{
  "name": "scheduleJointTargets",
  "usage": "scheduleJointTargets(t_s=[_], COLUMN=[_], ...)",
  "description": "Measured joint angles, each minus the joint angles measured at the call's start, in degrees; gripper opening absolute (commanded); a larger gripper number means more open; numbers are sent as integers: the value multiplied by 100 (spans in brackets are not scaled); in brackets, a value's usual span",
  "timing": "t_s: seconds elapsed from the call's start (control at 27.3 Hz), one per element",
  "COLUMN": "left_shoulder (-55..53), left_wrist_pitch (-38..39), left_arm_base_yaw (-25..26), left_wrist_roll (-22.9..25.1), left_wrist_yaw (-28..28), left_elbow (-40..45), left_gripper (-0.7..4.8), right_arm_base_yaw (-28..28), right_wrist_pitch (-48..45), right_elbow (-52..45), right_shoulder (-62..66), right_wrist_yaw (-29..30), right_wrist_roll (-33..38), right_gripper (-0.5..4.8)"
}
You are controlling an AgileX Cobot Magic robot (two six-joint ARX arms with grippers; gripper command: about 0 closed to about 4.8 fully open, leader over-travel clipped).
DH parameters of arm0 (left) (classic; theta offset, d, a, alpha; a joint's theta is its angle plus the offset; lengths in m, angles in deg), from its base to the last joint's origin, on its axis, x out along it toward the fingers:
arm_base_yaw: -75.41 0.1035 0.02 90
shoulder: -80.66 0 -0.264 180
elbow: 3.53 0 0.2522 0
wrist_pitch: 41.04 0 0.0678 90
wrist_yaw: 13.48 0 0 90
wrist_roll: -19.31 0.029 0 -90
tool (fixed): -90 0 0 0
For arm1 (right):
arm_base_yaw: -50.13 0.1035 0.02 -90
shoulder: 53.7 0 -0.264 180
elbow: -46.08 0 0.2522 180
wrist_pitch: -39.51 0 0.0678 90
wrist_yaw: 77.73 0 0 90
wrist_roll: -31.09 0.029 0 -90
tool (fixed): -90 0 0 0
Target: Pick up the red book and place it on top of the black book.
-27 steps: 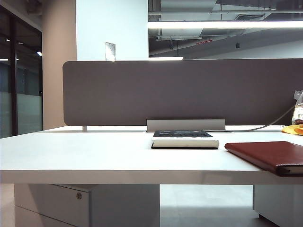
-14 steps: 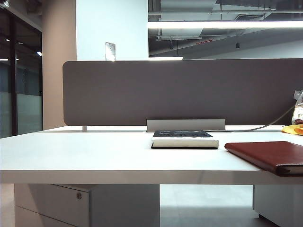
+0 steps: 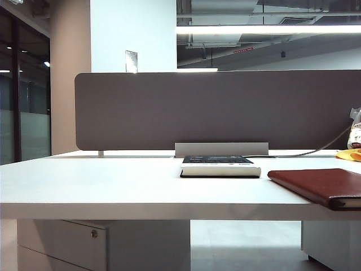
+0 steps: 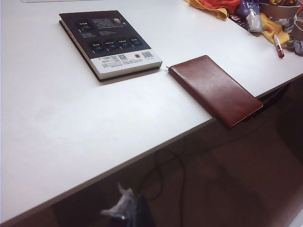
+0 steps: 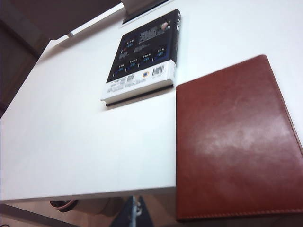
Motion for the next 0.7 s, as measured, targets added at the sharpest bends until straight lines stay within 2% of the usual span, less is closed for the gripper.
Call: scheduleJointTargets(t_s=[0.59, 0.7], left_shoulder=[-48, -39], left_wrist_pitch=[96, 101], left_arm_base_yaw=[0, 0], left_wrist_roll=[256, 256], left_wrist_yaw=[0, 0], left_elbow=[0, 0], left_gripper=[-5, -5], right_arm_base_yaw=[-7, -24], right_wrist_pitch=[7, -20], right_elbow=[446, 514], right_shoulder=[968, 1141], right_wrist_yaw=[-9, -166], right_wrist_roll=[-61, -164], right_gripper=[-6, -6])
